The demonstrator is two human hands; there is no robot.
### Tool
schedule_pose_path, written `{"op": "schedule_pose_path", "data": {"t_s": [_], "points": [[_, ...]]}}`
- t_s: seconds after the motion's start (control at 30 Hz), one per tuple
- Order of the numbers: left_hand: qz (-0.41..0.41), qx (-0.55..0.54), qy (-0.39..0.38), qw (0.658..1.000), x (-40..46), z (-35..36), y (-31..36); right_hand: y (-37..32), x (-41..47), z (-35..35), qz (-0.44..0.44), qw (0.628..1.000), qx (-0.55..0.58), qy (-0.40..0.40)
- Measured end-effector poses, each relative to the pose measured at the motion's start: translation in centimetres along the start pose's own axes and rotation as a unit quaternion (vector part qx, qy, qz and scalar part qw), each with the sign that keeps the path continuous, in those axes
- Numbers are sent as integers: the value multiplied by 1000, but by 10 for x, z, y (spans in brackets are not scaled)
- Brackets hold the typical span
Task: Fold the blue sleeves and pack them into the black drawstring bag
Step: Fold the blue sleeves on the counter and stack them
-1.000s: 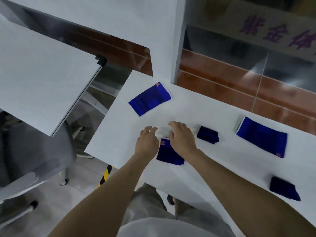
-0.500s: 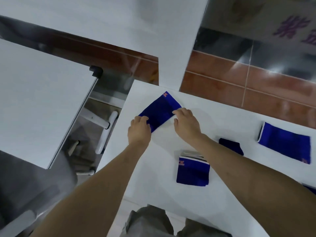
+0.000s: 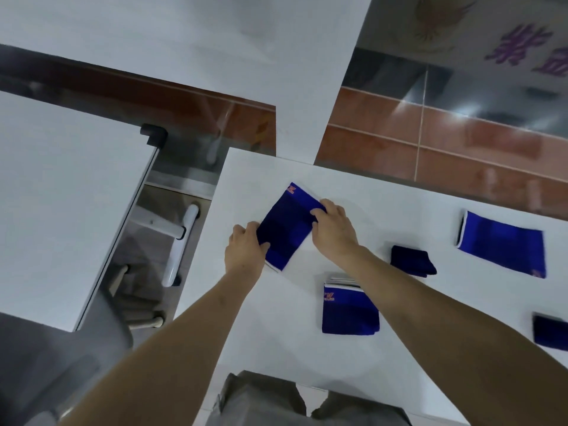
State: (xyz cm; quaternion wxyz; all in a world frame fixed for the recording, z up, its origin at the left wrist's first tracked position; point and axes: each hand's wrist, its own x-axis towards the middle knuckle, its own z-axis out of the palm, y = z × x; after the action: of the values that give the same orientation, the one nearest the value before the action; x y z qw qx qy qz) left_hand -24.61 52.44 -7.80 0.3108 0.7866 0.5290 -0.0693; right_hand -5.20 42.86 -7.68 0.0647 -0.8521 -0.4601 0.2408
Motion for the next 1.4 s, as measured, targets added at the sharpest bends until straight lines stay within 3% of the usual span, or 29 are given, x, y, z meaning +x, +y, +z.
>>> {"op": "schedule_pose_path", "data": {"t_s": [0.47,0.7,0.87,0.97,1.1,1.4], "points": [[-51,-13,-35,998,-49,21,26,26,-40,-8,7,996,79,-31],[51,-4,8,999,-64,11,37,20,-27,-17,38,987,157,-4],[111,51,22,992,-72,4,35,13,-7,-32,69,961,258,-69],[108,44,19,993,-72,0,35,8,-6,-31,93,959,255,-83],[77,-12,33,996,-70,-1,38,14,-16,-32,133,950,283,-7],[92,-182,22,979,-83,15,101,80,-92,-68,191,867,419,188]]}}
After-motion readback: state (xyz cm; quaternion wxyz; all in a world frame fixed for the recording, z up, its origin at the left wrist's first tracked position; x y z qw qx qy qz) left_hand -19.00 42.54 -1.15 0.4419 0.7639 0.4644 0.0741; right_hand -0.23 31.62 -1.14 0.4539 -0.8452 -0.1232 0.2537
